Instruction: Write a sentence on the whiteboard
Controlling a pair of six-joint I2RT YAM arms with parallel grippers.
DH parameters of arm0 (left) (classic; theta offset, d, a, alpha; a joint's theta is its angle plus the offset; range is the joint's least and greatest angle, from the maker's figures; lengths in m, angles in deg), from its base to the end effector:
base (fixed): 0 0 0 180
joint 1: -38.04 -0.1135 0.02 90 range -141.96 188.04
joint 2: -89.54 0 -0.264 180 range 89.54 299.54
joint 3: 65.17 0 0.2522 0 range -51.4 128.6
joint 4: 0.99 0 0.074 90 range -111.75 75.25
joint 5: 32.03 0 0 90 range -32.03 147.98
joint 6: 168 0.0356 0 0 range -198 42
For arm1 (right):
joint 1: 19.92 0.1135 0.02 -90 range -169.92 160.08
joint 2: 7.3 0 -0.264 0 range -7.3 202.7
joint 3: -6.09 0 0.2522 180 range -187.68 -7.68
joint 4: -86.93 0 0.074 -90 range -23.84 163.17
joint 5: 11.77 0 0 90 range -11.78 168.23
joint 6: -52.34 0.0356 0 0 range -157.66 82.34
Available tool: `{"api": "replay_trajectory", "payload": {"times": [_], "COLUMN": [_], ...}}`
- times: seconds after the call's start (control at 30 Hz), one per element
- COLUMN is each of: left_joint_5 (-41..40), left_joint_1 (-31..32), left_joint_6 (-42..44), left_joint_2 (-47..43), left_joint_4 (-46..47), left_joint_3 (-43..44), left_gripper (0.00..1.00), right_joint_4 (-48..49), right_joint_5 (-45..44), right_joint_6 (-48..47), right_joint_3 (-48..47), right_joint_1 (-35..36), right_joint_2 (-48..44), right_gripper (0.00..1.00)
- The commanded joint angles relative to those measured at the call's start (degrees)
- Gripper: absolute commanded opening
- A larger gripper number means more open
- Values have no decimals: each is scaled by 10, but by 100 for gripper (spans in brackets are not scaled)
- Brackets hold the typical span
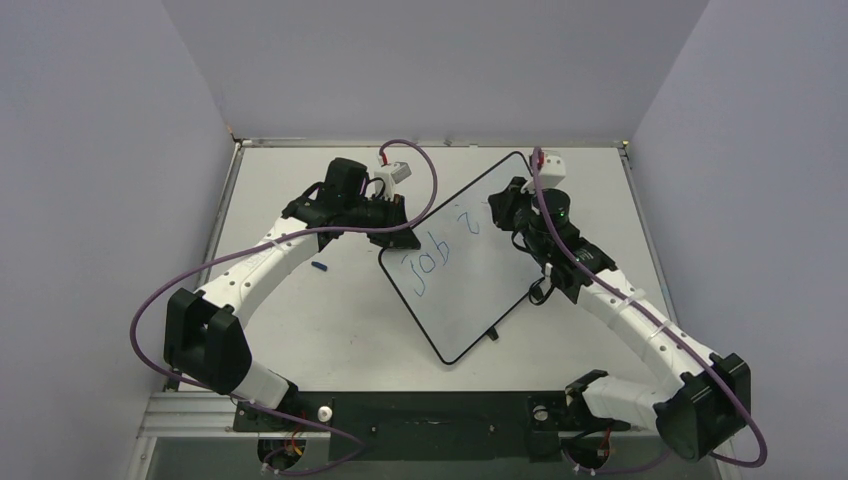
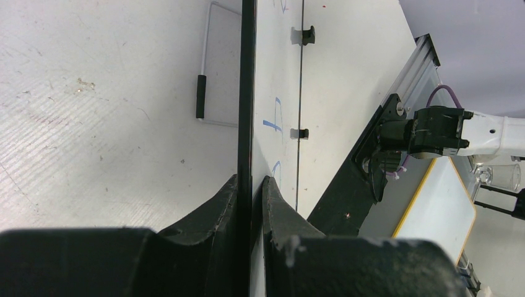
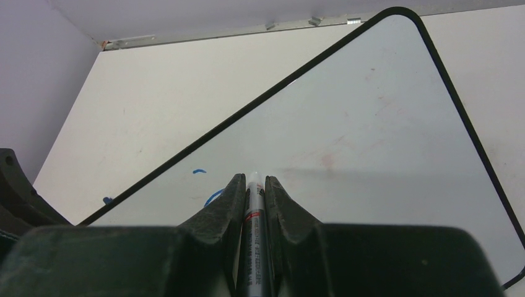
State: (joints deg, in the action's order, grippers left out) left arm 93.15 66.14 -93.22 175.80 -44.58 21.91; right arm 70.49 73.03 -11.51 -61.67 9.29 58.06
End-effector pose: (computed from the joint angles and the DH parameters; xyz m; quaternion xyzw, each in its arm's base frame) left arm 0.2820 -0.1738 0.3105 0.2183 0.8543 -0.3983 0.2527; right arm 0.2356 0.1280 0.3375 0.0069 0.7879 0.2539 0.5610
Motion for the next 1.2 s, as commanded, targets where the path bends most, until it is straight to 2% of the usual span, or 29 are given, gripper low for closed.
{"api": "replay_trajectory", "payload": {"times": [0.0,0.57,1.17], "left_joint_5": [-73,-75,-77], "left_joint_1": [5,6,6], "left_joint_6": [52,52,53], "left_joint_2": [-11,-16,-17], "left_joint_4": [-33,-34,-34], "left_joint_3": [-6,-9,-9], "left_gripper": [0,0,0], "right_joint_4": [9,22,5], "right_joint_5": [-6,17,12], "right_joint_6": [-8,1,11], "right_joint_3": [-13,14,71], "right_joint_1": [-2,-3,-2], "right_joint_2": [16,42,-5], "right_gripper": [0,0,0]}}
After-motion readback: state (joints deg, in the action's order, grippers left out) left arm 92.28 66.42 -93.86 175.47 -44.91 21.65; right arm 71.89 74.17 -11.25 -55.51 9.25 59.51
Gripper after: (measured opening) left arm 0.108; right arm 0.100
